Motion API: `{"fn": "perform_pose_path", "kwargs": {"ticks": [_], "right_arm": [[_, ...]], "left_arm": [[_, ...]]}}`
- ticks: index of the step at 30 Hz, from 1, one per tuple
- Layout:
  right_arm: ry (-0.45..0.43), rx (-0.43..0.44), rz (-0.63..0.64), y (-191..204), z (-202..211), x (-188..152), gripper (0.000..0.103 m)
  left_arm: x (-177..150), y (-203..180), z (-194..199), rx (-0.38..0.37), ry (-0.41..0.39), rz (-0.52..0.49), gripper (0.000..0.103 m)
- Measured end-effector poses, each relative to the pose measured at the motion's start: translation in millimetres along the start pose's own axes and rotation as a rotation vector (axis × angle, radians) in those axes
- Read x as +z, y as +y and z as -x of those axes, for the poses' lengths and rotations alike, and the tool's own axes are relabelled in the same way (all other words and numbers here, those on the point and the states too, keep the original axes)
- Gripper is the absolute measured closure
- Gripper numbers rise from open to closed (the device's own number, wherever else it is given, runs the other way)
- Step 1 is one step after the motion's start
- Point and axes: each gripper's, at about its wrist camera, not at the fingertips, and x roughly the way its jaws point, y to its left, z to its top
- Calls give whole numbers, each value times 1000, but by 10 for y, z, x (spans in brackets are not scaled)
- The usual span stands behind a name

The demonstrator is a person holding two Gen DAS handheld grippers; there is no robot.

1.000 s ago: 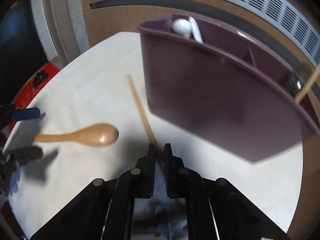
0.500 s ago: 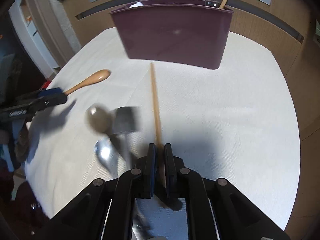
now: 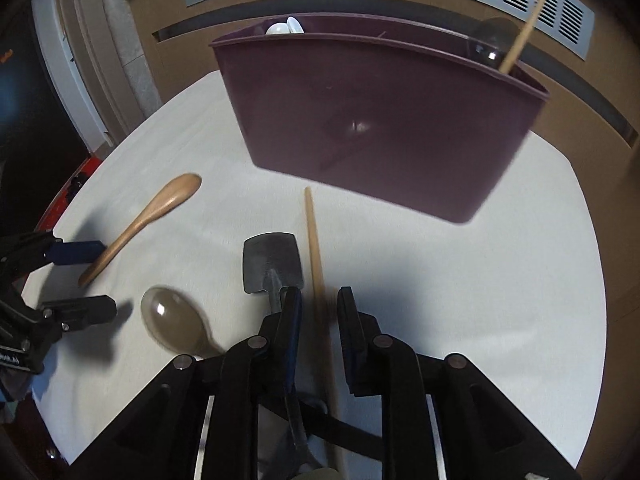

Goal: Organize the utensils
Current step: 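Reach the left tool toward the wooden spoon while the right tool reaches for another chopstick, then close the left tool on the wooden spoon while the right tool grasps the chopstick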

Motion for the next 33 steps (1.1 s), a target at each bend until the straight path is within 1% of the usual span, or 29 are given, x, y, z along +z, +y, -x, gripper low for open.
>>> {"fn": "perform_pose_path", "kwargs": {"ticks": [3, 7, 10, 12, 15, 22, 24, 26, 28, 30, 32, 33], "right_arm": [[1, -6, 16, 37, -61, 97, 81], [-4, -22, 54, 97, -100, 146, 79], [-4, -2, 34, 80, -130, 202, 78], [-8, 3, 40, 87, -125, 197, 76], [-21, -2, 62, 80, -57, 81, 76], [-16, 19, 56, -10, 120, -186, 76], [-11, 6, 47, -48, 198, -284, 76], [-14, -16, 37, -82, 276, -383, 76], [-25, -36, 32, -102, 342, -470, 76], [-40, -36, 33, -106, 375, -517, 75], [-47, -29, 29, -123, 376, -531, 75], [-47, -25, 27, -156, 386, -552, 75]], "left_arm": [[114, 10, -68, 33, 0, -8, 34], [265, -17, -183, 68, 2, -26, 34], [320, -42, -229, 78, 7, -25, 34], [325, -57, -242, 84, 8, -26, 34], [312, -52, -237, 83, 9, -31, 34], [318, -32, -239, 67, 14, -25, 35], [366, -38, -266, 78, 16, -40, 40], [430, -34, -290, 93, 19, -55, 50], [503, -12, -323, 93, 26, -58, 55], [577, 4, -365, 99, 29, -67, 59], [610, -21, -400, 130, 15, -96, 65], [605, -44, -407, 145, 6, -115, 65]]}}
